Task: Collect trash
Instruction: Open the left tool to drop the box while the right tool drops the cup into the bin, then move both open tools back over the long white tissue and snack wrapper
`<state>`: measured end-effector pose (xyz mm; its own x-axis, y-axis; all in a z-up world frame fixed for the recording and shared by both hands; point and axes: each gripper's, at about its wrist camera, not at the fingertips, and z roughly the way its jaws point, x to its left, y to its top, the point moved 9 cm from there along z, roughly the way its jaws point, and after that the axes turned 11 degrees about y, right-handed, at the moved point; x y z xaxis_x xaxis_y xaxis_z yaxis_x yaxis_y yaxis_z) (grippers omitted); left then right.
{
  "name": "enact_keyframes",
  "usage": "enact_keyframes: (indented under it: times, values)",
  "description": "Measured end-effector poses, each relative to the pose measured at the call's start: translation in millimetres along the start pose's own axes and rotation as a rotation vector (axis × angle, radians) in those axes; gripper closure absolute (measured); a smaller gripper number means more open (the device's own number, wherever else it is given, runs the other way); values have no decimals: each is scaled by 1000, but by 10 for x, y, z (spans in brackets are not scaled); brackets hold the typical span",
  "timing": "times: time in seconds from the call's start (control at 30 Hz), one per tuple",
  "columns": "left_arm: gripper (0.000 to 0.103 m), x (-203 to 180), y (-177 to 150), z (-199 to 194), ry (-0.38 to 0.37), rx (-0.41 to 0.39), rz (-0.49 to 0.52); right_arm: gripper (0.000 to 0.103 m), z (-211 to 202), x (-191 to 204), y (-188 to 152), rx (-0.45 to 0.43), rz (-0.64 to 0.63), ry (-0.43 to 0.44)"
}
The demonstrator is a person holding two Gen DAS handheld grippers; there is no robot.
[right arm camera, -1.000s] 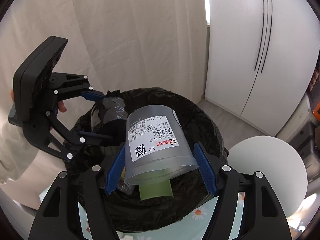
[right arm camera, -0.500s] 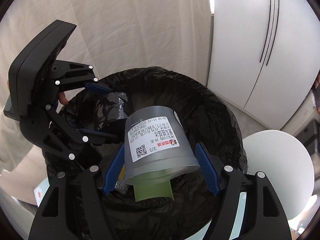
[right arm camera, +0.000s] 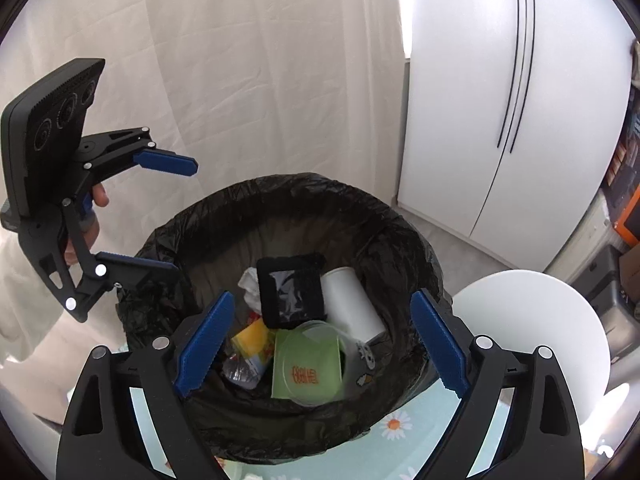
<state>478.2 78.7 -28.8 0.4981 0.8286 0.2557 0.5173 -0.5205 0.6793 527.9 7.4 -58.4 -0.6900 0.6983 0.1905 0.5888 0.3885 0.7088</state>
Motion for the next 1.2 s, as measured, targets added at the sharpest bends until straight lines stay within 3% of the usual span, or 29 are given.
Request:
enact_keyframes:
  times: [0.23,0.6,1.2]
  values:
    - [6,-21,25,-322,68,-22,-19,15,-279,112,4,-42,-14,-31]
    - [6,-101,-254,-777,157,1,-83,14,-633,313,-180,-65,-3,-12]
    - [6,-391,-926,-1058,227,96,-170,14,-967,445,-910,-14,69,9]
